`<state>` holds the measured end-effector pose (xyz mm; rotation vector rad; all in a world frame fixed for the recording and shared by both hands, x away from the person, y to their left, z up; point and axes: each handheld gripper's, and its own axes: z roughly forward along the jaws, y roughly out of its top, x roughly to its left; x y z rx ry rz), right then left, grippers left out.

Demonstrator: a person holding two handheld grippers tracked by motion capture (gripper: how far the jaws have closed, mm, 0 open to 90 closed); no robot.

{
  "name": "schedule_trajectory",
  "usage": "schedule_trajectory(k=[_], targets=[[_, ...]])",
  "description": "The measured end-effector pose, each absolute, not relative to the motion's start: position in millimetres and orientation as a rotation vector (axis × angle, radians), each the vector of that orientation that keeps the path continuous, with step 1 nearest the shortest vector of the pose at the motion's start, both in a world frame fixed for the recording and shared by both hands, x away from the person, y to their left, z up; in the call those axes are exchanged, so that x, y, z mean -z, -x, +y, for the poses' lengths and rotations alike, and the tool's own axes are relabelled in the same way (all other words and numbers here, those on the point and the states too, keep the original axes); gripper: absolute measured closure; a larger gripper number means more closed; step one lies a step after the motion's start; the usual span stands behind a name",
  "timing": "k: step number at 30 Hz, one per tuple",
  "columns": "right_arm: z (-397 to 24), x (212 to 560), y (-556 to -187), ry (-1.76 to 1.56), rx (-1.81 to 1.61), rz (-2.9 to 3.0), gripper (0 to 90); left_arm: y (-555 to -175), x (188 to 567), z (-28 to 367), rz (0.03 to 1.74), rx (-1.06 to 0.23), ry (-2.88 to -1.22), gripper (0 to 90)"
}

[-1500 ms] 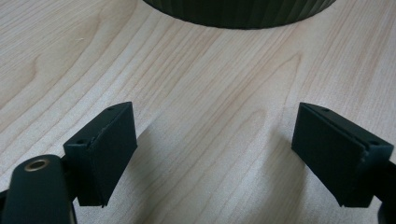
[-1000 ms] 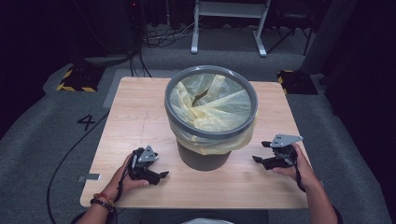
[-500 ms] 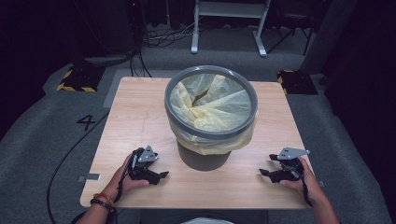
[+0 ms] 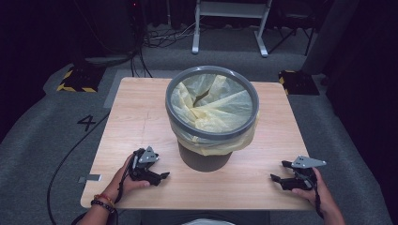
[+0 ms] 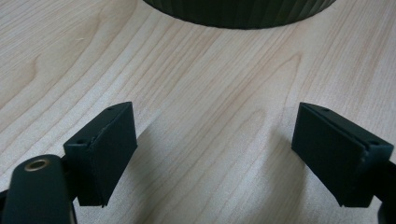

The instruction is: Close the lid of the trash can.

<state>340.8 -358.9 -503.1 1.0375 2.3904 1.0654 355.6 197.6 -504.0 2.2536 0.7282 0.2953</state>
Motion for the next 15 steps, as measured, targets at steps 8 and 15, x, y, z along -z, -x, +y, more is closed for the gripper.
schedule_trajectory(k=[8,15], targets=[[-373.6,503.1,-337.2,-1.094,-1.054,2.353,19.7,-355.2,504.0,197.6,0.729,-0.297,-2.253,14.0],[-373.3,503.3,-337.4,-1.093,-1.05,2.351,19.5,-355.4,504.0,197.7,0.728,-0.295,-2.253,14.0]])
